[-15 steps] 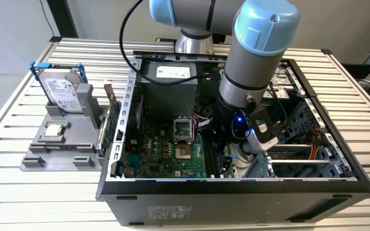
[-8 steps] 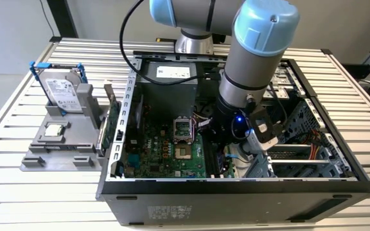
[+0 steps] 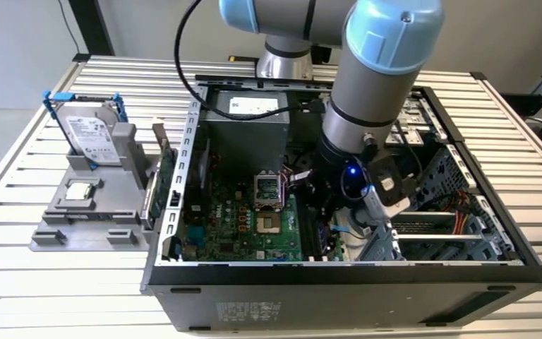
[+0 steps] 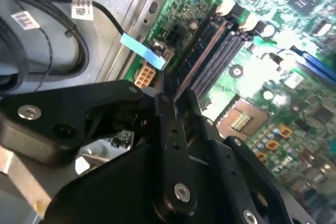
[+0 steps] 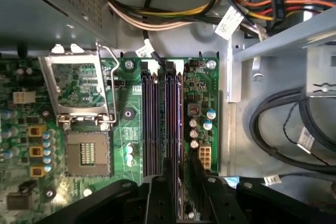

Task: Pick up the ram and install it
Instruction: 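Insert the ram into the slot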

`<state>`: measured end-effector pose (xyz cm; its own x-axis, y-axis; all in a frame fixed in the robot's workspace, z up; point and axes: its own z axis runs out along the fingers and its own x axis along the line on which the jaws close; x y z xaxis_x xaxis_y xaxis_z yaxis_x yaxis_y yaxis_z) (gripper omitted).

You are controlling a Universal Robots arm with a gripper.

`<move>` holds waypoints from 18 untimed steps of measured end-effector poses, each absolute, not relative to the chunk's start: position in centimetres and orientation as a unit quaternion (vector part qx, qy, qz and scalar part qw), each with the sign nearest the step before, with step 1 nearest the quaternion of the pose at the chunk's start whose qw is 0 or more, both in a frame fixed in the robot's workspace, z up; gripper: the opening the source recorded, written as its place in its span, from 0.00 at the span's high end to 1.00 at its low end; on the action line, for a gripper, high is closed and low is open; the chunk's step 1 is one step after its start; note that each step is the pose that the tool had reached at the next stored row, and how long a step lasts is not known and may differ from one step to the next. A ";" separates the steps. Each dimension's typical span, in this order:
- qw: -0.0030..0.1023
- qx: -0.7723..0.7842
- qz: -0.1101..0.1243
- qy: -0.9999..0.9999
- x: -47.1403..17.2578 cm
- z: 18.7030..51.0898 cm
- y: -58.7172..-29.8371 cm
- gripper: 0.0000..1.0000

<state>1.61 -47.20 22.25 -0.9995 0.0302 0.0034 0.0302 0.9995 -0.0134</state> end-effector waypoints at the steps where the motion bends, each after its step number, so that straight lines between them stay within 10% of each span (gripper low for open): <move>1: 0.002 -0.015 0.007 -1.000 1.6 22.7 -47.2 0.00; 11: 0.002 -0.015 0.006 -1.000 1.6 26.6 -47.2 0.00; 12: 0.002 -0.015 0.006 -1.000 1.6 26.6 -47.2 1.00; 18: 0.002 -0.015 0.007 -1.000 1.6 26.6 -47.2 1.00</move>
